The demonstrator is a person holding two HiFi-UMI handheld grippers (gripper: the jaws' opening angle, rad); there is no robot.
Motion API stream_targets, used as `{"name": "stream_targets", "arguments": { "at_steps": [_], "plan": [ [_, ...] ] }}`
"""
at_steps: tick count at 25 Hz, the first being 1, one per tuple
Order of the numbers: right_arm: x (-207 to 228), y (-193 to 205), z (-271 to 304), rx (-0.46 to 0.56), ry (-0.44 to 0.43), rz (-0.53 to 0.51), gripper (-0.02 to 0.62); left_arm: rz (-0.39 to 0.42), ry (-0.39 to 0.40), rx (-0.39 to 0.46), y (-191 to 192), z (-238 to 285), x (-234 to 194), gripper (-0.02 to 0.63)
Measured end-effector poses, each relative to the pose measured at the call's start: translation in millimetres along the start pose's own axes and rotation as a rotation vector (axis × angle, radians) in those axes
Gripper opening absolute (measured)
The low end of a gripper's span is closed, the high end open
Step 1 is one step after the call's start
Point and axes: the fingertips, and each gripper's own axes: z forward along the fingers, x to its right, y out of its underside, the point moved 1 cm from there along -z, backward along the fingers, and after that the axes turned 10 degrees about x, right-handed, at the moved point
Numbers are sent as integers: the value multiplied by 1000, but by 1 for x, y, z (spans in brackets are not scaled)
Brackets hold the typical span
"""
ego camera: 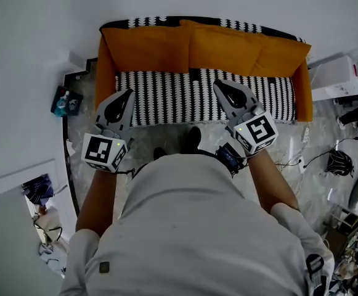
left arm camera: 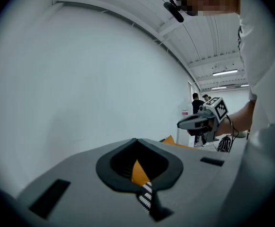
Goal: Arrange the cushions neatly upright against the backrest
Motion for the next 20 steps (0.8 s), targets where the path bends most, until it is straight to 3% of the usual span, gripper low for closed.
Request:
{"name": "stream_targets", "arguments": {
  "at_steps": [12, 20],
  "plan": [
    [-122, -6, -1, 14, 59, -1, 26, -7, 50, 24, 7, -109, -19, 9],
    [-166, -7, 2, 18, 80, 1, 26, -2, 43, 47, 11, -148, -24, 9]
  ]
}}
